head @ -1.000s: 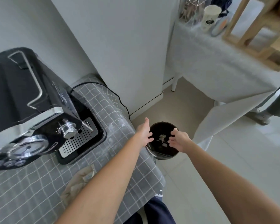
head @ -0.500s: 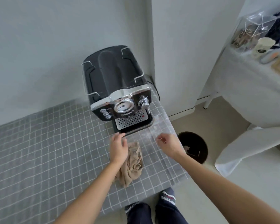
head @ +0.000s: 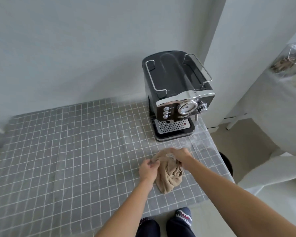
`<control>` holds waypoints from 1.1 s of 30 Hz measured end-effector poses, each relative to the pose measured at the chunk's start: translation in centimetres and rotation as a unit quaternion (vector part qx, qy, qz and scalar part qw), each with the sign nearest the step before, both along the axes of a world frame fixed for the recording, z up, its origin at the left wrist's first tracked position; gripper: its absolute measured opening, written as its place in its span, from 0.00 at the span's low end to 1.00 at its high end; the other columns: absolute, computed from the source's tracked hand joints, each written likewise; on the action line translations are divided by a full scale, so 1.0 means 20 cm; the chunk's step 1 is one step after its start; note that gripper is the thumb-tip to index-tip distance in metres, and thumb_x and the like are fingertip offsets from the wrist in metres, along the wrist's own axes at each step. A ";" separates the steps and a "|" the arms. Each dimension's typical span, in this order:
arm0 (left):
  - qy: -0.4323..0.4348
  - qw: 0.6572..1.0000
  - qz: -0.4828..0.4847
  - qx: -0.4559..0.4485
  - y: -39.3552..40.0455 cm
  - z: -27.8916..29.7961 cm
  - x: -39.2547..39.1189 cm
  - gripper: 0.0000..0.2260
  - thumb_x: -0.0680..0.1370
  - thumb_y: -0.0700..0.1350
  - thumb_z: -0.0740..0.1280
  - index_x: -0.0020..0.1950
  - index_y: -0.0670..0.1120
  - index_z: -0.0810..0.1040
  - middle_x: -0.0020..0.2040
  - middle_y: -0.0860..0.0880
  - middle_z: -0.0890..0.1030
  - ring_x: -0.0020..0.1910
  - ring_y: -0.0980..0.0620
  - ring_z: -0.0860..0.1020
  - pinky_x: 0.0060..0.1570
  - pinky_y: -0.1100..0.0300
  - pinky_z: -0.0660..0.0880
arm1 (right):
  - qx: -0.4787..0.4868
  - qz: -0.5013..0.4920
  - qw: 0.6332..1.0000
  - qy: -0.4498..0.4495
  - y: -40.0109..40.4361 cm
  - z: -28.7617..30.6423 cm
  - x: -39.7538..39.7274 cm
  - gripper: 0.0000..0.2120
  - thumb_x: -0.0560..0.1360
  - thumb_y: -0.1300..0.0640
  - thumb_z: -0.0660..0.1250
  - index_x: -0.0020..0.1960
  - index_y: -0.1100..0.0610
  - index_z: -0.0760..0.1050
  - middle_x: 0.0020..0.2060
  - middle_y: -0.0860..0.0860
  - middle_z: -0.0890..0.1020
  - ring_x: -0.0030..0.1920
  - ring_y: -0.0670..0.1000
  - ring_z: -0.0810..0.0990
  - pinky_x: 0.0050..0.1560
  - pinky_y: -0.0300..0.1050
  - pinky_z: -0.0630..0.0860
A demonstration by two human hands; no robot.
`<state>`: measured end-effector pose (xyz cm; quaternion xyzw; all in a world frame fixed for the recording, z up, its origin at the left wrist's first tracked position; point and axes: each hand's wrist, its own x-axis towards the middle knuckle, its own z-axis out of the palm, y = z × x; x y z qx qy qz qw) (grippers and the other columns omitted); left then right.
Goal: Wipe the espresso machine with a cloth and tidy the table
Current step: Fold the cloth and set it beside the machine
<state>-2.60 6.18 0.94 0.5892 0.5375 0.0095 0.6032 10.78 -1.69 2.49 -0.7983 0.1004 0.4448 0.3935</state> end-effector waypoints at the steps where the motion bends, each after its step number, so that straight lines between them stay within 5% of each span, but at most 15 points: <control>1: 0.003 1.000 -0.009 0.005 0.03 0.01 -0.01 0.19 0.75 0.48 0.69 0.64 0.43 0.73 0.58 0.47 0.79 0.52 0.51 0.77 0.55 0.58 0.73 | 0.008 0.021 1.000 -0.001 0.02 0.03 -0.02 0.23 0.70 0.49 0.75 0.55 0.65 0.77 0.30 0.52 0.74 0.22 0.47 0.68 0.21 0.38 0.66; 4: -0.009 0.998 -0.041 0.048 0.12 0.04 -0.06 0.18 0.76 0.54 0.67 0.63 0.49 0.74 0.61 0.48 0.77 0.55 0.50 0.75 0.54 0.57 0.72 | 0.061 0.116 0.991 -0.030 0.06 0.20 -0.11 0.09 0.76 0.53 0.70 0.46 0.59 0.81 0.33 0.53 0.79 0.28 0.48 0.73 0.28 0.39 0.71; 7: -0.107 0.987 -0.119 0.034 0.21 0.13 -0.13 0.20 0.74 0.57 0.67 0.66 0.59 0.72 0.64 0.56 0.68 0.63 0.55 0.67 0.65 0.51 0.68 | 0.115 0.205 0.968 -0.094 0.06 0.40 -0.18 0.12 0.75 0.58 0.67 0.34 0.58 0.80 0.29 0.47 0.79 0.34 0.47 0.74 0.42 0.42 0.73; 9: -0.151 0.970 -0.191 0.029 0.28 0.22 -0.17 0.19 0.72 0.58 0.68 0.62 0.58 0.75 0.66 0.57 0.70 0.65 0.55 0.67 0.67 0.50 0.66 | 0.129 0.252 0.948 -0.145 0.06 0.53 -0.20 0.13 0.75 0.56 0.66 0.36 0.63 0.79 0.31 0.51 0.77 0.36 0.50 0.72 0.45 0.46 0.70; 13: -0.186 0.937 -0.282 0.086 0.38 0.37 -0.25 0.14 0.72 0.55 0.71 0.49 0.46 0.79 0.46 0.43 0.81 0.47 0.51 0.78 0.54 0.45 0.73 | 0.183 0.306 0.910 -0.213 0.09 0.83 -0.23 0.18 0.78 0.52 0.66 0.30 0.53 0.74 0.26 0.44 0.73 0.33 0.50 0.68 0.38 0.44 0.67; 15: -0.179 0.930 -0.288 0.143 0.41 0.44 -0.28 0.10 0.71 0.52 0.71 0.43 0.47 0.76 0.38 0.43 0.78 0.39 0.49 0.76 0.48 0.47 0.74 | 0.205 0.339 0.882 -0.255 0.13 0.96 -0.25 0.18 0.78 0.53 0.66 0.31 0.58 0.72 0.23 0.42 0.69 0.29 0.48 0.65 0.32 0.40 0.63; 17: -0.177 0.921 -0.277 0.210 0.46 0.50 -0.33 0.06 0.73 0.47 0.70 0.40 0.55 0.73 0.35 0.56 0.76 0.37 0.56 0.76 0.44 0.55 0.75 | 0.229 0.345 0.858 -0.305 0.15 1.05 -0.26 0.18 0.79 0.53 0.65 0.35 0.63 0.72 0.25 0.46 0.70 0.29 0.46 0.65 0.32 0.43 0.65; 21: -0.148 0.926 -0.206 0.281 0.64 0.61 -0.44 0.07 0.77 0.41 0.66 0.46 0.54 0.75 0.41 0.53 0.80 0.42 0.54 0.80 0.47 0.58 0.77 | 0.278 0.275 0.848 -0.358 0.21 1.14 -0.18 0.15 0.76 0.48 0.65 0.39 0.60 0.77 0.35 0.64 0.78 0.34 0.60 0.75 0.40 0.62 0.80; 23: -0.145 0.909 -0.215 0.327 0.74 0.68 -0.48 0.06 0.77 0.41 0.67 0.50 0.50 0.77 0.44 0.54 0.81 0.45 0.57 0.80 0.48 0.62 0.77 | 0.278 0.261 0.843 -0.380 0.25 1.16 -0.12 0.17 0.73 0.45 0.65 0.39 0.59 0.77 0.36 0.66 0.79 0.34 0.62 0.75 0.42 0.65 0.79; 26: -0.109 0.868 -0.242 0.419 0.89 0.81 -0.53 0.06 0.77 0.40 0.66 0.53 0.48 0.79 0.41 0.60 0.79 0.39 0.66 0.77 0.38 0.72 0.72 | 0.277 0.244 0.831 -0.415 0.29 1.17 -0.05 0.12 0.76 0.50 0.67 0.39 0.56 0.79 0.31 0.60 0.77 0.32 0.54 0.71 0.38 0.55 0.74; 28: -0.105 0.846 -0.240 0.464 0.97 0.90 -0.57 0.06 0.78 0.41 0.65 0.52 0.48 0.79 0.40 0.59 0.78 0.37 0.65 0.77 0.36 0.69 0.73 | 0.289 0.247 0.824 -0.420 0.29 1.18 -0.01 0.10 0.78 0.51 0.66 0.41 0.52 0.81 0.33 0.61 0.79 0.33 0.59 0.72 0.39 0.52 0.72; 30: -0.128 0.821 -0.222 0.509 1.03 1.00 -0.59 0.06 0.78 0.41 0.64 0.53 0.45 0.79 0.42 0.54 0.79 0.41 0.60 0.78 0.41 0.61 0.76 | 0.312 0.261 0.811 -0.421 0.28 1.21 0.01 0.09 0.78 0.49 0.66 0.45 0.49 0.83 0.39 0.67 0.80 0.37 0.66 0.76 0.42 0.57 0.76; 33: -0.165 0.793 -0.185 0.557 1.04 1.12 -0.65 0.06 0.79 0.43 0.63 0.51 0.43 0.79 0.46 0.51 0.78 0.47 0.60 0.76 0.47 0.68 0.72 | 0.361 0.252 0.806 -0.396 0.23 1.25 0.01 0.08 0.79 0.53 0.66 0.50 0.52 0.83 0.43 0.66 0.82 0.47 0.68 0.79 0.53 0.68 0.77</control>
